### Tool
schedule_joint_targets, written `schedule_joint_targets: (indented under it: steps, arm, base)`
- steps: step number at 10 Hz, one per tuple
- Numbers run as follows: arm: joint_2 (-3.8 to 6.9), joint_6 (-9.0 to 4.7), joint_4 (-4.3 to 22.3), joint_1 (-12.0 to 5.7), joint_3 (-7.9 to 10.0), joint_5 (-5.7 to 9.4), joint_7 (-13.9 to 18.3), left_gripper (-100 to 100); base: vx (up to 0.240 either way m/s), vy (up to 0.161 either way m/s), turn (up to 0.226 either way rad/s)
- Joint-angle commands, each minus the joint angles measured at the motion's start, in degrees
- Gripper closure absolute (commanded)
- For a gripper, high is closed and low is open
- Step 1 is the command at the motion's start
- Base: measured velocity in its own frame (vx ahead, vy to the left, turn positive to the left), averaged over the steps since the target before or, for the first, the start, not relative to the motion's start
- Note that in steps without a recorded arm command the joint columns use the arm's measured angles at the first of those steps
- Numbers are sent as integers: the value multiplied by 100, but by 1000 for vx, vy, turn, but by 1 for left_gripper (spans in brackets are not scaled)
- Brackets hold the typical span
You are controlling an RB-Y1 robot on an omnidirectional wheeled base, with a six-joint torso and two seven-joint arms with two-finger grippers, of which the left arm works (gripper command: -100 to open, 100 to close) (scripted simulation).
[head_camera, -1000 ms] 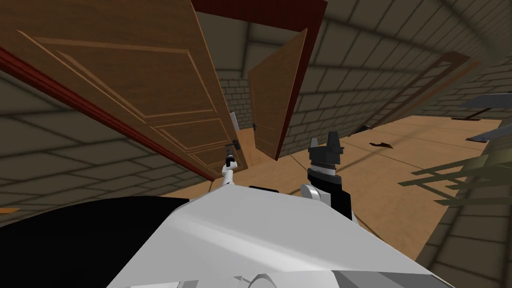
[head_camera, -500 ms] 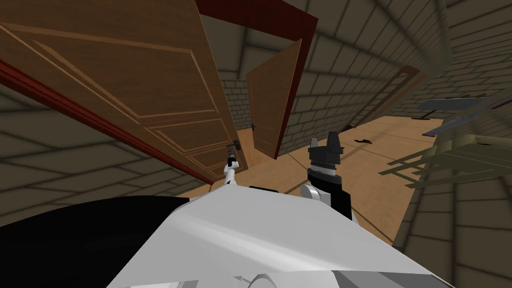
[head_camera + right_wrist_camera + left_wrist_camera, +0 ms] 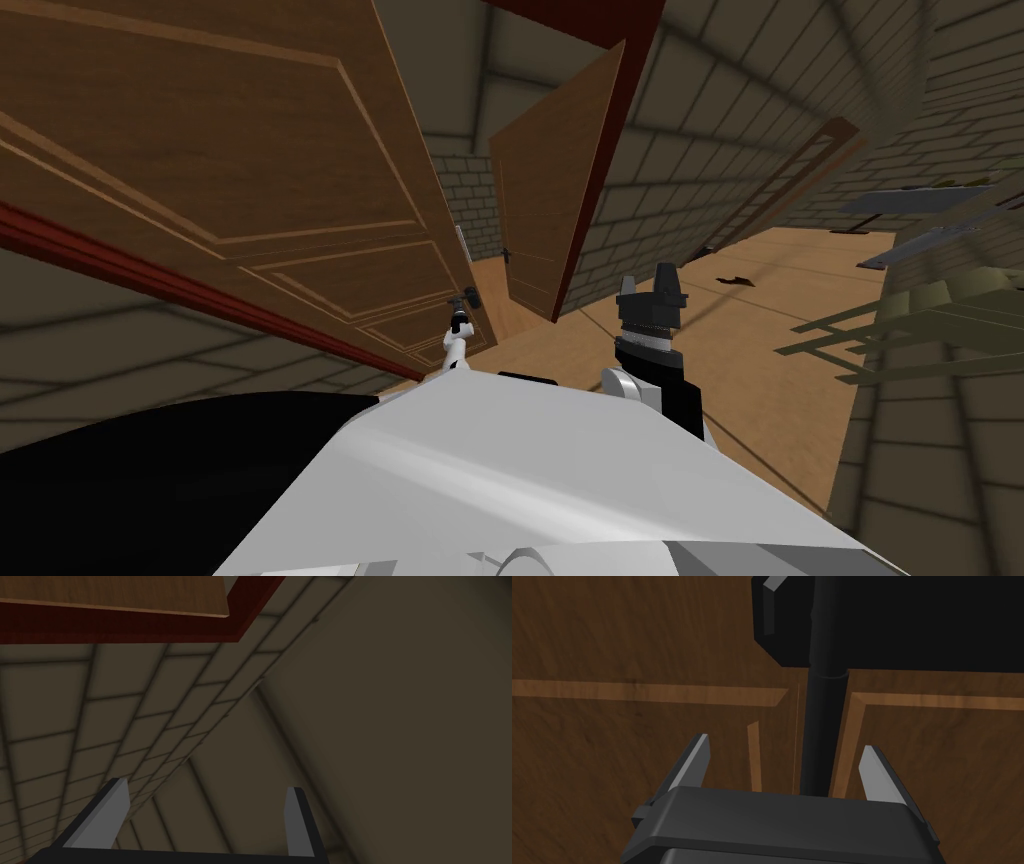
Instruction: Push the door open
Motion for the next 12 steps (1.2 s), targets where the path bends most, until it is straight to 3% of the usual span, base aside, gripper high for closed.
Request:
schedule_joint_targets:
  steps: [1, 3, 4, 5, 10, 11, 12]
  arm:
    - [-52, -32, 29, 13, 11, 12, 10, -100]
    - [-276, -69, 58, 30, 25, 25, 20, -100]
    - [-214, -63, 46, 37, 19, 21, 23, -100]
    - [-214, -63, 46, 37, 19, 21, 23, 100]
    - [-214, -63, 46, 37, 19, 21, 23, 100]
    - [-102, -34, 13, 105, 118, 178, -67, 100]
    - [-102, -34, 13, 105, 118, 178, -67, 100]
  base:
    - [186, 96, -26]
    - [175, 119, -19]
    - [61, 52, -10]
    - [-13, -12, 5]
    - [-9, -7, 0]
    - [93, 14, -64]
    - [130, 2, -16]
